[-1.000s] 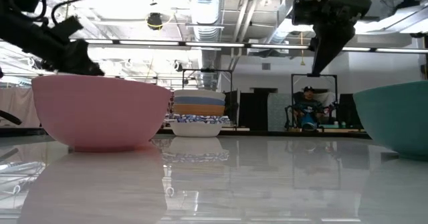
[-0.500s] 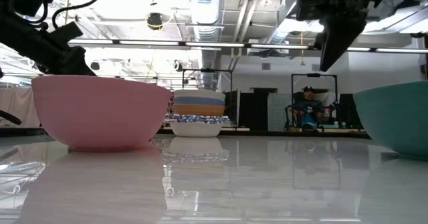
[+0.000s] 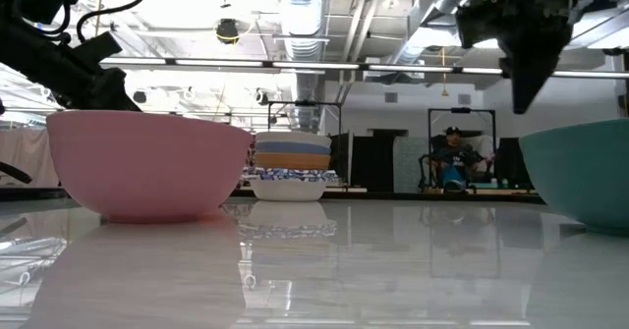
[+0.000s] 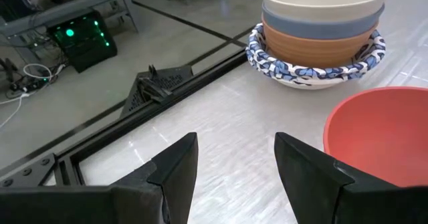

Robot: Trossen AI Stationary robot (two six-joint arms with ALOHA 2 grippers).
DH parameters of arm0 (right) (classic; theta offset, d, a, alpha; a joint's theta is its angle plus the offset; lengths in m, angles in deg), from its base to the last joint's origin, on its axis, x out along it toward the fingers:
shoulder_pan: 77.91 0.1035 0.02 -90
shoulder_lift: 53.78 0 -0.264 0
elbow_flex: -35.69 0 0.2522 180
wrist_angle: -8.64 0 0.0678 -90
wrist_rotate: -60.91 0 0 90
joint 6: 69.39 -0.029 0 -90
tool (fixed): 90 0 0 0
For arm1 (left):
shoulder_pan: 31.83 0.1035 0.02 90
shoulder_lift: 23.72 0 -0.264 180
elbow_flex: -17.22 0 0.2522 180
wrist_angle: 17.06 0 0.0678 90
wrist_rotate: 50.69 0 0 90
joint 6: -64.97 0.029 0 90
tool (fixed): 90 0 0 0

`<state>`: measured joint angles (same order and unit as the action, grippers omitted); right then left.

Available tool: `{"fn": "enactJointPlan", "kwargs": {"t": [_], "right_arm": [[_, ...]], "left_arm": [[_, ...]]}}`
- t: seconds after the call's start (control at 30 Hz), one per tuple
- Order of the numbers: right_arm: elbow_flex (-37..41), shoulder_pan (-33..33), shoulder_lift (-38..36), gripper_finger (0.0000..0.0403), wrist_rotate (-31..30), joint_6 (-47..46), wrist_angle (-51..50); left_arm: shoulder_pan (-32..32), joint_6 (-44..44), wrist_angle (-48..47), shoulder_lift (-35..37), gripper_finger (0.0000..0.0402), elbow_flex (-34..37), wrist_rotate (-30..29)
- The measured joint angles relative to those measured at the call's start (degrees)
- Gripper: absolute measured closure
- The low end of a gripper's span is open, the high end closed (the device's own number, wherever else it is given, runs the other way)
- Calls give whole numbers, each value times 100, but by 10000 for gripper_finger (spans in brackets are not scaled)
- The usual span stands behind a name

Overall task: Nest bowls inside each other
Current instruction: Stack the green bowl onto the stack of bowls

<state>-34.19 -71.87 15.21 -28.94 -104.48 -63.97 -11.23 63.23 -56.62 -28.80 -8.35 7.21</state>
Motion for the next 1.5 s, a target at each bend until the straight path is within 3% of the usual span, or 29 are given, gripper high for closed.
{"fn": "enactJointPlan", "kwargs": {"t": [0.23, 1.0, 1.5], "right_arm": [[0, 3, 0, 316, -3, -545, -442], [0, 166, 0, 314, -131, -327, -397], [0, 753, 0, 232, -279, -747, -524]], "left_arm": [[0, 0, 0, 0, 212, 0, -2], [1, 0, 0, 0, 212, 0, 0], [0, 0, -1, 0, 212, 0, 2]]}}
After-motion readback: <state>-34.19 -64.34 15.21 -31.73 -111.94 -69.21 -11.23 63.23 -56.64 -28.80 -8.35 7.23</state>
